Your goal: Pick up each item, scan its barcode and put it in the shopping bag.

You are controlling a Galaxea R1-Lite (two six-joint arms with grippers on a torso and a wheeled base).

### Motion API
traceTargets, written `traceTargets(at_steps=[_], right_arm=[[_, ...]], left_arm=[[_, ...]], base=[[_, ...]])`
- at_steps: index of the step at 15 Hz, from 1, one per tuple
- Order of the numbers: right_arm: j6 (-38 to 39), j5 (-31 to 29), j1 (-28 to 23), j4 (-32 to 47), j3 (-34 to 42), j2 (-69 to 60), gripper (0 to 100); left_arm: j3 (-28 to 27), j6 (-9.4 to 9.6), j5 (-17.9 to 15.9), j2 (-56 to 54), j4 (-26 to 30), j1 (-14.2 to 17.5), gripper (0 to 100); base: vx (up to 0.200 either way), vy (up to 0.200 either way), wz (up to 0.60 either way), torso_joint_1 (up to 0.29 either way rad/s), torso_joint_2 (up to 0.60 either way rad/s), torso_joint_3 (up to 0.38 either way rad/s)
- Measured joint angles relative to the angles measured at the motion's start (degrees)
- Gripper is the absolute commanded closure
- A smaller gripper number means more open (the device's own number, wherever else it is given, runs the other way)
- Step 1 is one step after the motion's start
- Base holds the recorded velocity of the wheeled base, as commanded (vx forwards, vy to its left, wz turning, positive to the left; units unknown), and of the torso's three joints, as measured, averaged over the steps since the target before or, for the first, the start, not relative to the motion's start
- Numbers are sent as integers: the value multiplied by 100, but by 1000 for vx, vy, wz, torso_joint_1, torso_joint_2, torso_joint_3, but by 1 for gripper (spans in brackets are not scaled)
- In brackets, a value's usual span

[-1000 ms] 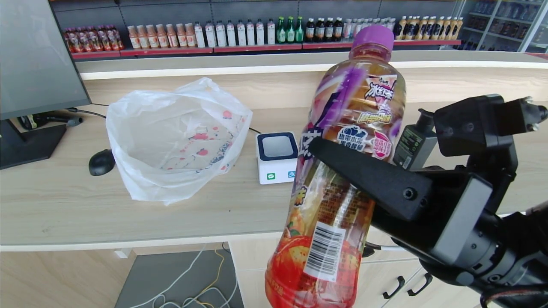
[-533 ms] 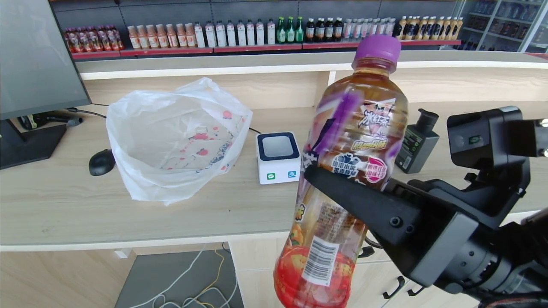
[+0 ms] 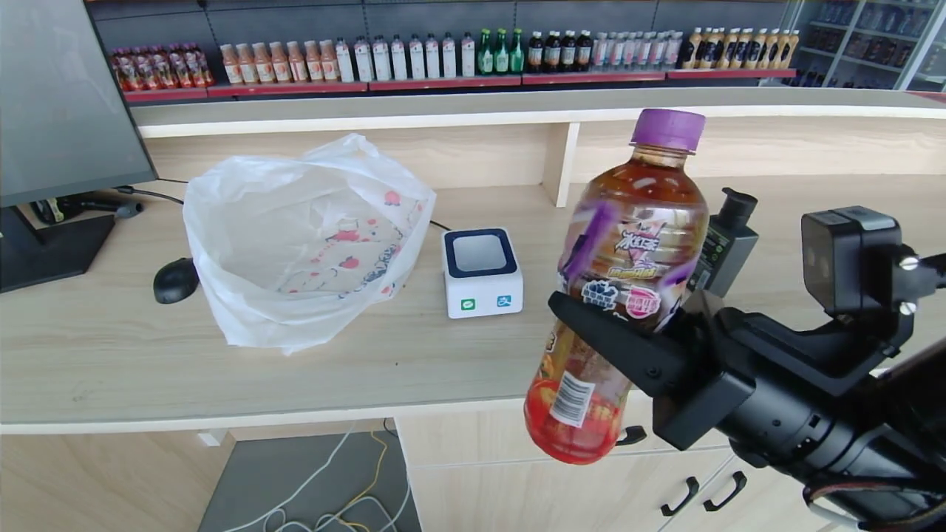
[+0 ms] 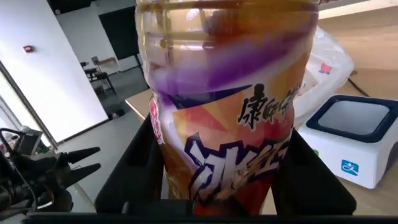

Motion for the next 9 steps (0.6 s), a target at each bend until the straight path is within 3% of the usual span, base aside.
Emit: traceTargets(at_steps=[5,9], right_arm=[[-991,-1226,-72,-4,336,-57,100],[-1163,-1720,-85,-6,328,-38,100]], left_arm=[[0,0,0,0,-2,0,0],[0,0,0,0,-2,0,0]], base=[[0,0,0,0,0,0],[0,0,0,0,0,0]])
